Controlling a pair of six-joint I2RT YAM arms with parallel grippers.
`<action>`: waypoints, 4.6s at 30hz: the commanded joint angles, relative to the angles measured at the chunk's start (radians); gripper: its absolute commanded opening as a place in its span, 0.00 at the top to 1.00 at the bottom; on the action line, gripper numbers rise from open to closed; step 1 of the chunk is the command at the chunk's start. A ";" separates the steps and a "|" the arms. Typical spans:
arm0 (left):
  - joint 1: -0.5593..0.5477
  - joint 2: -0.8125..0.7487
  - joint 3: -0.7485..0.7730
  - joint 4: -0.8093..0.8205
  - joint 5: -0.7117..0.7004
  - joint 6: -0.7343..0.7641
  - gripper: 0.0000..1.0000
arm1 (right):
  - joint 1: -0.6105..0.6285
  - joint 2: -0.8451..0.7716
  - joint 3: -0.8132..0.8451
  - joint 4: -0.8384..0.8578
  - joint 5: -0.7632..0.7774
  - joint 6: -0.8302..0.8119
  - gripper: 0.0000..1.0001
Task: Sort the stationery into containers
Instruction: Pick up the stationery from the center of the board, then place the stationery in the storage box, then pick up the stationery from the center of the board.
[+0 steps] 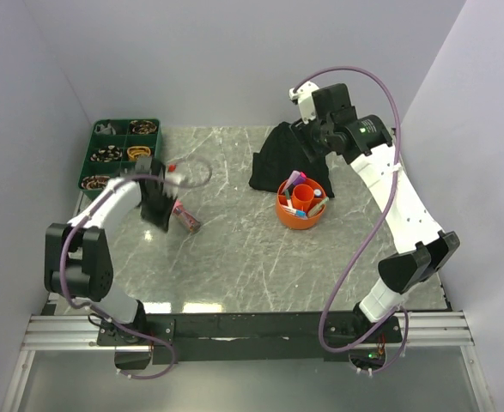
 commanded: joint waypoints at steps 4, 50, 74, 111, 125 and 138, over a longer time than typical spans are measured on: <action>-0.169 -0.038 0.538 -0.151 0.446 0.105 0.99 | -0.143 -0.075 0.034 0.043 0.004 0.030 0.32; -0.729 0.703 1.074 0.335 0.399 0.097 0.64 | -0.603 -0.419 -0.491 0.200 -0.269 0.053 0.27; -0.360 0.247 0.750 -0.160 0.399 0.475 0.01 | -0.602 -0.397 -0.471 0.149 -0.502 0.053 0.27; 0.216 0.209 0.959 -0.160 -0.443 -0.473 0.01 | 0.173 0.316 0.245 0.226 -0.513 0.323 0.16; 0.362 -0.435 0.382 0.152 -0.360 -0.426 0.00 | 0.400 0.707 0.497 0.299 -0.386 0.364 0.15; 0.347 -0.541 0.299 0.105 -0.400 -0.415 0.01 | 0.475 0.908 0.575 0.371 -0.329 0.393 0.15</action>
